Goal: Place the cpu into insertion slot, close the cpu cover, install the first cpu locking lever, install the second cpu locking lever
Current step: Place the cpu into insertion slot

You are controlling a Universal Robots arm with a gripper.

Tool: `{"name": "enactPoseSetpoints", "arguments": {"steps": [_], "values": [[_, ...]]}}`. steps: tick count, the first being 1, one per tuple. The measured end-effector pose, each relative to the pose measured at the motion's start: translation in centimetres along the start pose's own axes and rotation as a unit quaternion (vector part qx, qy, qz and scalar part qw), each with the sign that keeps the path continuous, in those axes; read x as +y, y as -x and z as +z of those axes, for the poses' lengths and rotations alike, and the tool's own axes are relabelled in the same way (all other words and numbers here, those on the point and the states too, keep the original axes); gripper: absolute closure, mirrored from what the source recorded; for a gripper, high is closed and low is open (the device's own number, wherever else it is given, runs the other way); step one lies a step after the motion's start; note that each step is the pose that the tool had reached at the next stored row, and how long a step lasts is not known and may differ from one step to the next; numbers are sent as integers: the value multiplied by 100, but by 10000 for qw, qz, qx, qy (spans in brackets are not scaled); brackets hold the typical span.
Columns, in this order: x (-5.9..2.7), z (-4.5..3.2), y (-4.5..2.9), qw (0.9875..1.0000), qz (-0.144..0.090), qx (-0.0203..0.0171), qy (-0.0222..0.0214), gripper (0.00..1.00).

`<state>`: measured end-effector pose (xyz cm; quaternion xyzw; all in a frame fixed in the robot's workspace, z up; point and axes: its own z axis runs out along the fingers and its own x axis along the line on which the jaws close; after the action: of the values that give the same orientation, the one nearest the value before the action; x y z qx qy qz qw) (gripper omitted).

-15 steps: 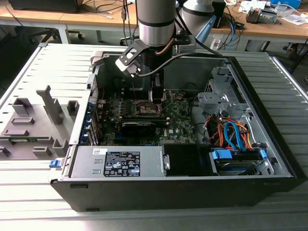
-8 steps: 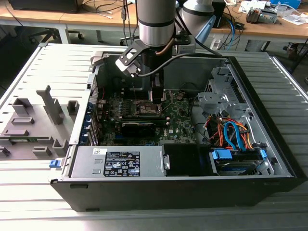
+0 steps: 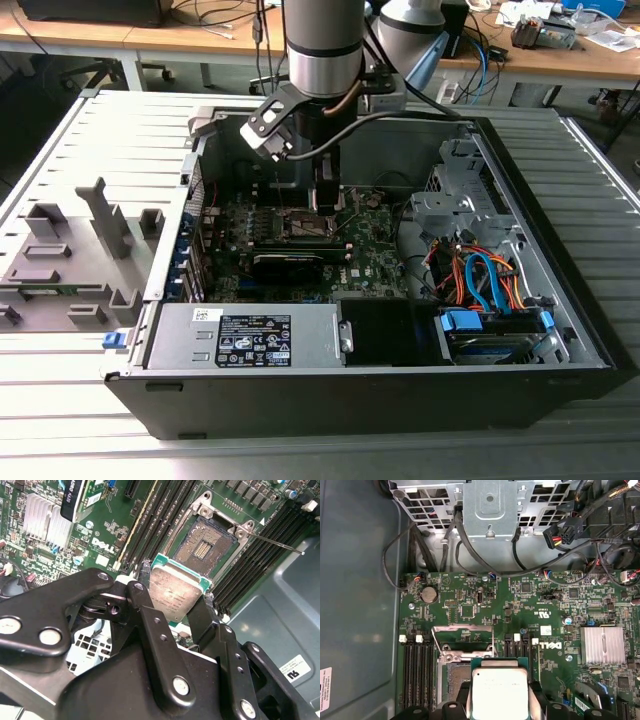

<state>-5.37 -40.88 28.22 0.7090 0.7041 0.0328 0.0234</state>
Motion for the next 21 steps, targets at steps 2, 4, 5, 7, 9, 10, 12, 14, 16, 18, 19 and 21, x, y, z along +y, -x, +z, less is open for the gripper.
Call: {"name": "enactPoseSetpoints", "arguments": {"steps": [2, 4, 5, 7, 9, 10, 12, 14, 16, 18, 19, 21], "values": [[-3, 2, -14, 10000, -1, 0, 0, 46], [-11, 4, -29, 10000, -1, 0, 0, 46], [-14, 5, -33, 10000, -1, 0, 0, 46], [-21, 8, -40, 10000, -1, 0, 0, 46], [-27, 10, -48, 10000, -1, 0, 0, 46], [-29, 11, -51, 10000, -1, 0, 0, 46], [-34, 12, -56, 10000, -1, 1, 0, 46], [-37, 14, -59, 10000, -1, 0, 0, 46], [-40, 16, -61, 10000, -1, 0, 0, 46], [-42, 17, -63, 10000, -1, 0, 0, 46], [-44, 18, -66, 10000, -1, 0, 0, 46], [-46, 20, -69, 10000, -1, 0, 0, 46]]}}
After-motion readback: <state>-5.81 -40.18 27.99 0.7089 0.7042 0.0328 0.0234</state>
